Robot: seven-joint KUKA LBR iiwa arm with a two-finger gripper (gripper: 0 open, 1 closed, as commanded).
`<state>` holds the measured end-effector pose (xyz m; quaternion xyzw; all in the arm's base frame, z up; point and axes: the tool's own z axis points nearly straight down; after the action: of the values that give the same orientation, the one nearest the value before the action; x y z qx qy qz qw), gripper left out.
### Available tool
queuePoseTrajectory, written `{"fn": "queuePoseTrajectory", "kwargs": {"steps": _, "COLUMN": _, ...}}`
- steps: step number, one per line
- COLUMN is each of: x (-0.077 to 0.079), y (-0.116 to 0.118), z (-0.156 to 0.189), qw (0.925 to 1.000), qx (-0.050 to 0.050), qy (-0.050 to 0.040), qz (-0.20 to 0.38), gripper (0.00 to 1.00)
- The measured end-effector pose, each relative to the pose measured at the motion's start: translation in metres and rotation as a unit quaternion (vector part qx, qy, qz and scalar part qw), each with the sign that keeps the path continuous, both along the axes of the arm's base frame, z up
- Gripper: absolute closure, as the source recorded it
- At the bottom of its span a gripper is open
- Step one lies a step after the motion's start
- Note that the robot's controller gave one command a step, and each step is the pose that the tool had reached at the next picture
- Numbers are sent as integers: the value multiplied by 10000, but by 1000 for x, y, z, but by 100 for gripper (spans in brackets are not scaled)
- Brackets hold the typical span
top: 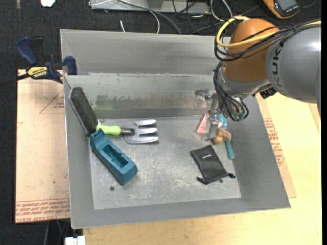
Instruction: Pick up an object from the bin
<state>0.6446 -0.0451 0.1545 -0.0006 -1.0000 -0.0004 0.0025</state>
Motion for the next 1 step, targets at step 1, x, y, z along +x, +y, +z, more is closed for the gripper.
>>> {"fn": "queuePoseTrajectory", "kwargs": {"steps": 1, "x": 2, "y": 0, "z": 4, "qw": 10000, "qx": -3, "qy": -37, "qz": 3, "gripper": 0}}
